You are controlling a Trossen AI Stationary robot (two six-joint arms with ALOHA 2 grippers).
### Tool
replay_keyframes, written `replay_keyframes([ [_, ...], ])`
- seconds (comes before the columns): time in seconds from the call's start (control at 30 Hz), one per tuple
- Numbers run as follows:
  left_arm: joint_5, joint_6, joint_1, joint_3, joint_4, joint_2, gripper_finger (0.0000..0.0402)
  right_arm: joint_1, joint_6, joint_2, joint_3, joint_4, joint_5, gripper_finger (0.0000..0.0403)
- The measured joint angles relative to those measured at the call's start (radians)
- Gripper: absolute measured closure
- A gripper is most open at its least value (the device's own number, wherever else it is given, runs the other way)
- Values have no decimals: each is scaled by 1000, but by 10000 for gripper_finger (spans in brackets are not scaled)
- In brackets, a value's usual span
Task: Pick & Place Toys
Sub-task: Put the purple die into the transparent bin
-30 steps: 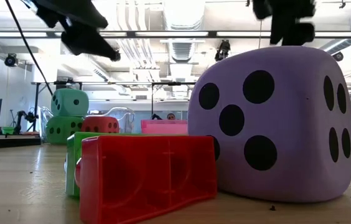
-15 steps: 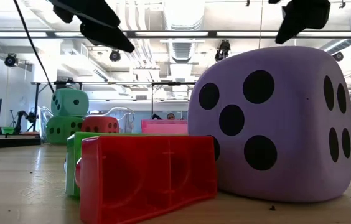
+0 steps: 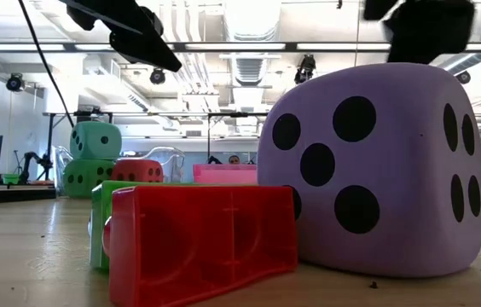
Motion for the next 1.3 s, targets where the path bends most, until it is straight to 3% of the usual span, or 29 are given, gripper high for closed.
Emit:
replay_keyframes([
  [0.23, 24, 9, 0, -1, 0, 1, 16, -4, -12, 104, 89, -14, -5, 51],
  [0.77, 52, 5, -1, -2, -17, 2, 16, -4, 28, 142, 55, -20, -37, 51],
  [1.1, 52, 5, -1, -2, -15, 2, 16, -8, -10, 186, 58, 79, -90, 51],
  [1.3, 52, 5, -1, -2, -15, 2, 16, -8, -8, 187, 58, 85, -87, 97],
])
